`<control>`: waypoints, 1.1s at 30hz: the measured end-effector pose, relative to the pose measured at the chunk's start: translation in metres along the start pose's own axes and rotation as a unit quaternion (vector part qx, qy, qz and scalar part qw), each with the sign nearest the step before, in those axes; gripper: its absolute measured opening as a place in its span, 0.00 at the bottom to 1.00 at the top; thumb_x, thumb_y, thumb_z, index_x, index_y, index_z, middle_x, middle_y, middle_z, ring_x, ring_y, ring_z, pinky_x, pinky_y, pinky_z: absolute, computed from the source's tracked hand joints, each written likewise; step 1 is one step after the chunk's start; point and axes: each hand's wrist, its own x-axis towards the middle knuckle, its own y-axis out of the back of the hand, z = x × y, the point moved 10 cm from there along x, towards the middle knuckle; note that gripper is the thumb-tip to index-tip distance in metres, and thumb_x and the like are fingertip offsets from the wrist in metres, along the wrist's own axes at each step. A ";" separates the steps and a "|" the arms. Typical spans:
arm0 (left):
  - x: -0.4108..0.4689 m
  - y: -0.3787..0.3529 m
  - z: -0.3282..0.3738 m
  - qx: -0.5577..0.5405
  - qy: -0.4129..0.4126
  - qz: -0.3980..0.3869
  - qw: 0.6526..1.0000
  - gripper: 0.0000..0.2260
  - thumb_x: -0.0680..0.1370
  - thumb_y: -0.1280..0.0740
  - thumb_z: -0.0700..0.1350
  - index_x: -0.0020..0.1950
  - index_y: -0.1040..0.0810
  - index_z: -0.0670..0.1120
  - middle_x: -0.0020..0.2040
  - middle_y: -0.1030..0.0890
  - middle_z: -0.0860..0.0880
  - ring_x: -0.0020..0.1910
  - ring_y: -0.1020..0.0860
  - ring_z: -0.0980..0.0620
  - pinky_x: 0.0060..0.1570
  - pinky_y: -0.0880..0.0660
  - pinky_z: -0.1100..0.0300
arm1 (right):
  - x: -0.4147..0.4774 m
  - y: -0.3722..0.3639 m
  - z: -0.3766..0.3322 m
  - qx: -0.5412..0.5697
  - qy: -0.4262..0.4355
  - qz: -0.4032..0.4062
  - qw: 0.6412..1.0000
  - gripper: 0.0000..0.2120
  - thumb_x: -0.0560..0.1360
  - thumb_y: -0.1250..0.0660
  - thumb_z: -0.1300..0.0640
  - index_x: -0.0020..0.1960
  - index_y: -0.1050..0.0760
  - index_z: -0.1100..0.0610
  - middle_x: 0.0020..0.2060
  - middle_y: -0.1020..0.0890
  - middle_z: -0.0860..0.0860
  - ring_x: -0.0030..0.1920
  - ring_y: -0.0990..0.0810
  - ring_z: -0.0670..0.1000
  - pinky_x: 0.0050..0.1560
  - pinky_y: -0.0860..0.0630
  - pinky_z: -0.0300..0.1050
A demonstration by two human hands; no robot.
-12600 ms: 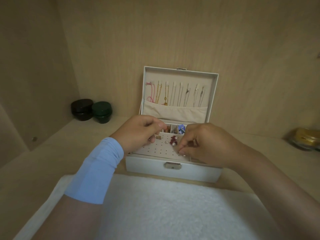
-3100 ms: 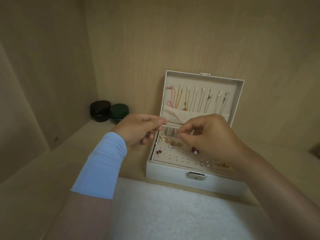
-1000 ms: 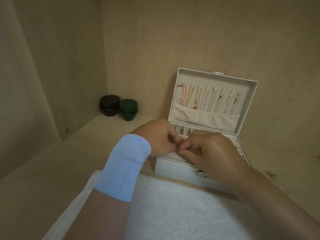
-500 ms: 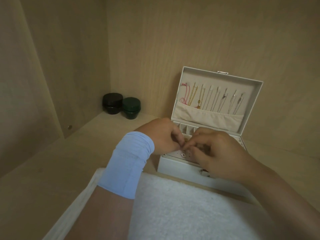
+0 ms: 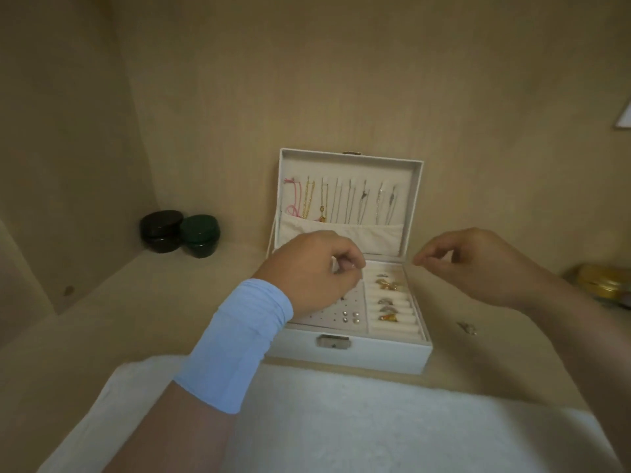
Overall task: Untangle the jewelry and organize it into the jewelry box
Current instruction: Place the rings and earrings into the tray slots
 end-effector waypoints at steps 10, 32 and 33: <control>0.078 -0.135 0.097 0.094 -0.034 -0.177 0.979 0.07 0.76 0.32 0.46 0.51 0.16 0.53 0.50 0.18 0.57 0.43 0.24 0.58 0.47 0.30 0.65 | -0.028 -0.015 0.127 -0.034 -0.075 -0.155 0.984 0.14 0.71 0.28 0.62 0.45 0.17 0.42 0.41 0.15 0.43 0.33 0.23 0.33 0.37 0.30 0.26; 0.109 -0.197 0.065 0.166 0.033 -0.233 0.958 0.04 0.74 0.30 0.45 0.46 0.15 0.48 0.45 0.17 0.53 0.48 0.19 0.52 0.52 0.22 0.58 | -0.027 -0.042 0.148 0.047 -0.075 -0.181 0.980 0.11 0.69 0.23 0.58 0.50 0.14 0.48 0.38 0.17 0.43 0.37 0.23 0.38 0.39 0.30 0.28; 0.109 -0.192 0.065 0.150 0.033 -0.219 0.963 0.04 0.74 0.31 0.45 0.44 0.16 0.49 0.43 0.17 0.55 0.47 0.19 0.53 0.52 0.22 0.59 | -0.026 -0.042 0.149 0.050 -0.080 -0.177 0.980 0.10 0.69 0.22 0.58 0.48 0.14 0.48 0.38 0.16 0.42 0.37 0.23 0.37 0.40 0.30 0.27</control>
